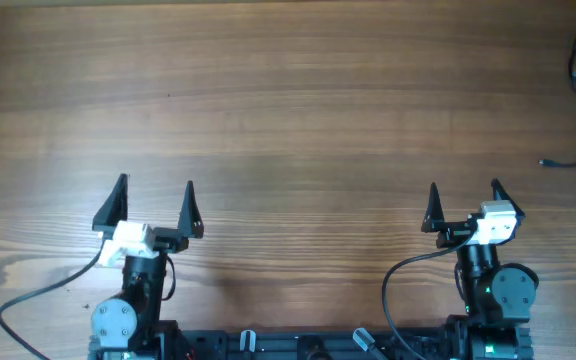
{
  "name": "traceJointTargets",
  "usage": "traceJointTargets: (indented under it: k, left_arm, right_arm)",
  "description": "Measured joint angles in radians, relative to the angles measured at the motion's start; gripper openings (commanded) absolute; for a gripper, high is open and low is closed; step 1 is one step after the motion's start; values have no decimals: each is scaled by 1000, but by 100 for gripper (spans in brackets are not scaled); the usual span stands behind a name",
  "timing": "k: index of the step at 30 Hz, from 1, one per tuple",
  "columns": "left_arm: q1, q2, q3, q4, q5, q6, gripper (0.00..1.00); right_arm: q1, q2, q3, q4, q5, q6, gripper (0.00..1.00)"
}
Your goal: Untangle cables
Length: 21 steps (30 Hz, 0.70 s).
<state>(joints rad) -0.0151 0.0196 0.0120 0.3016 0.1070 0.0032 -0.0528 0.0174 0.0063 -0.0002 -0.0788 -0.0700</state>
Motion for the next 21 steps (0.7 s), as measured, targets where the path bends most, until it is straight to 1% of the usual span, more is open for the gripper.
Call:
traceJointTargets:
  k: [5, 9, 21]
  left_arm:
    - [18, -7, -3, -244, 3, 1, 100]
    - [18, -6, -4, -359, 3, 3, 100]
    - [18, -7, -4, -362, 3, 3, 100]
  right_arm:
    - [0, 0, 0, 0, 0, 0, 100]
    - [0, 0, 0, 0, 0, 0, 100]
    - [0, 0, 0, 0, 0, 0, 100]
